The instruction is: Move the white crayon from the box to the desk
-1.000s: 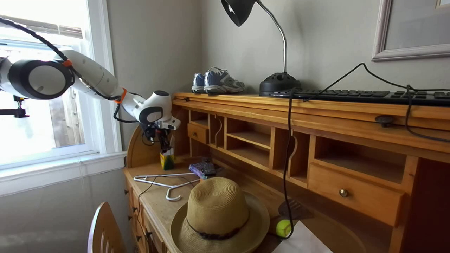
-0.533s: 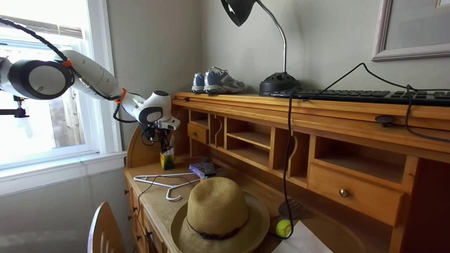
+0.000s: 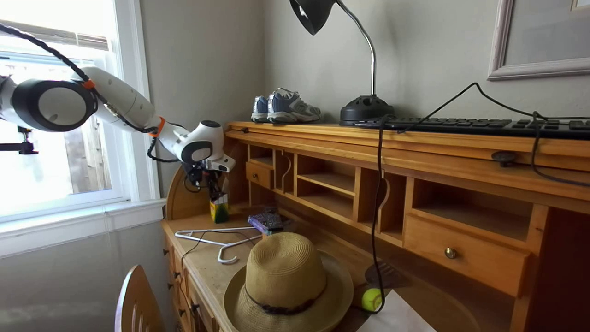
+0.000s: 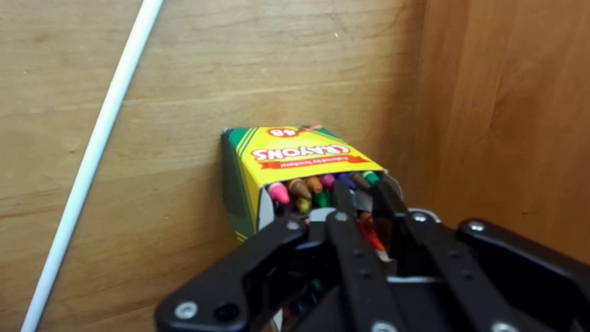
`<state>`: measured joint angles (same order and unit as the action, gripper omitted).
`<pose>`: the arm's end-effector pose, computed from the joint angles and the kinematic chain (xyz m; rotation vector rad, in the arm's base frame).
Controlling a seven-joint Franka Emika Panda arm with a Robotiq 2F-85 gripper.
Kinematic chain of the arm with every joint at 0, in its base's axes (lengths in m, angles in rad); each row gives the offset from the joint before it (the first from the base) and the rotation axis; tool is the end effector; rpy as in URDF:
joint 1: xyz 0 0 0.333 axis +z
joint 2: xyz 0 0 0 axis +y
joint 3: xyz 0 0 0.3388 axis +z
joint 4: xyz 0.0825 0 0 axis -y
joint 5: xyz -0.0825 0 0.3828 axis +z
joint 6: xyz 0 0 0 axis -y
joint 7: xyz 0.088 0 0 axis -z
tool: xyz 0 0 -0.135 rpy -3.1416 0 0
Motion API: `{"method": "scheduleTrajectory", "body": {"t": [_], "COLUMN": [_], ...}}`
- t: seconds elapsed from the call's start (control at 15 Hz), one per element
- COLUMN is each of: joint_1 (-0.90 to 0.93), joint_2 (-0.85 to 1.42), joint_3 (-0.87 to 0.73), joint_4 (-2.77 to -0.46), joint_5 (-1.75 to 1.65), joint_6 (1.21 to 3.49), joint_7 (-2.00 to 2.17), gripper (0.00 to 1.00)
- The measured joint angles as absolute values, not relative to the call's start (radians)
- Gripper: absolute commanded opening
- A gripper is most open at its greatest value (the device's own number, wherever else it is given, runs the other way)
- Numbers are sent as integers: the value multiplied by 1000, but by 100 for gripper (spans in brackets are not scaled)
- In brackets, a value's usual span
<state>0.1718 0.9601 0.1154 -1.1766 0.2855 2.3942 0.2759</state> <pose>0.7854 0.2096 0.2207 -2.7468 0.3253 -0.2273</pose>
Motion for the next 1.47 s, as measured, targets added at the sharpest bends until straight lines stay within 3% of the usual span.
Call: {"method": "scheduleTrajectory", "body": {"t": [0.2, 0.8, 1.47], "joint_1": [173, 180, 199], "joint_2": [960, 948, 703], "joint_3": [115, 112, 98], "joint_4": [-1177, -1180, -1399], "joint_5": [282, 246, 203], "joint_6": [2394, 2394, 2413], "joint_7": [276, 275, 275], "gripper": [0, 2, 2]}}
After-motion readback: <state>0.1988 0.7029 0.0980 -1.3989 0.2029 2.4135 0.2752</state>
